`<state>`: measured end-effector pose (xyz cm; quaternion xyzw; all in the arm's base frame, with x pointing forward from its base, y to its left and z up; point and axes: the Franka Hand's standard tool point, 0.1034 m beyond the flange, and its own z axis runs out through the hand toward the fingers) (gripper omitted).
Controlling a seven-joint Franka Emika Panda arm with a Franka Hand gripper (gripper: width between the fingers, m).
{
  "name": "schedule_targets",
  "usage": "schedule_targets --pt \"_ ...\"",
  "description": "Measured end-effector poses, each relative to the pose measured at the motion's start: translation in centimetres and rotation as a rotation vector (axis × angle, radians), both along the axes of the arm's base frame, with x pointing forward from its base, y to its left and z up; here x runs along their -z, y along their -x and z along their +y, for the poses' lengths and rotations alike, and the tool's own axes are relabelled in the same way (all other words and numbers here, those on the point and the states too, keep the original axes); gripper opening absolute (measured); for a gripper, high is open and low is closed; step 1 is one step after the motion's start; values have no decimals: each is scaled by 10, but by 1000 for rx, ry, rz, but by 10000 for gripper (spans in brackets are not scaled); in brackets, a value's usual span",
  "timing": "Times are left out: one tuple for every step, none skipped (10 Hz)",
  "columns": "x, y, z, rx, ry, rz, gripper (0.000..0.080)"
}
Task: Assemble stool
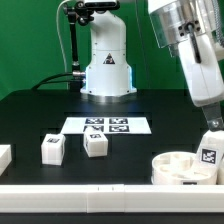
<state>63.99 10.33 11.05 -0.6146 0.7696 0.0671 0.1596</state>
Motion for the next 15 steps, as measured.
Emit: schedule_targets --pt "-4 2 -5 -71 2 -4 648" --pt "-10 -2 -7 -61 -6 1 648" --pt "-9 -2 -6 -63 -3 -3 648" --pt "-7 -2 -6 -64 -3 -1 648" --pt "-7 -2 -6 -64 -3 -1 648" --pt "-7 -2 -6 -64 -3 -1 648" --pt "-7 -2 -6 -64 -3 -1 648" --pt "-7 -2 -6 -64 -3 0 648" --pt "-7 -2 -6 -64 -3 0 648" --pt "-6 0 -7 -119 5 -7 648" --pt "-4 8 -16 -289 7 -12 648" --pt "-5 12 -29 -372 -6 -5 648" --pt "-5 14 -43 -444 -3 -22 648" --pt "-3 14 -55 -461 -1 -27 648" --pt "-3 15 -51 -454 -3 -23 648"
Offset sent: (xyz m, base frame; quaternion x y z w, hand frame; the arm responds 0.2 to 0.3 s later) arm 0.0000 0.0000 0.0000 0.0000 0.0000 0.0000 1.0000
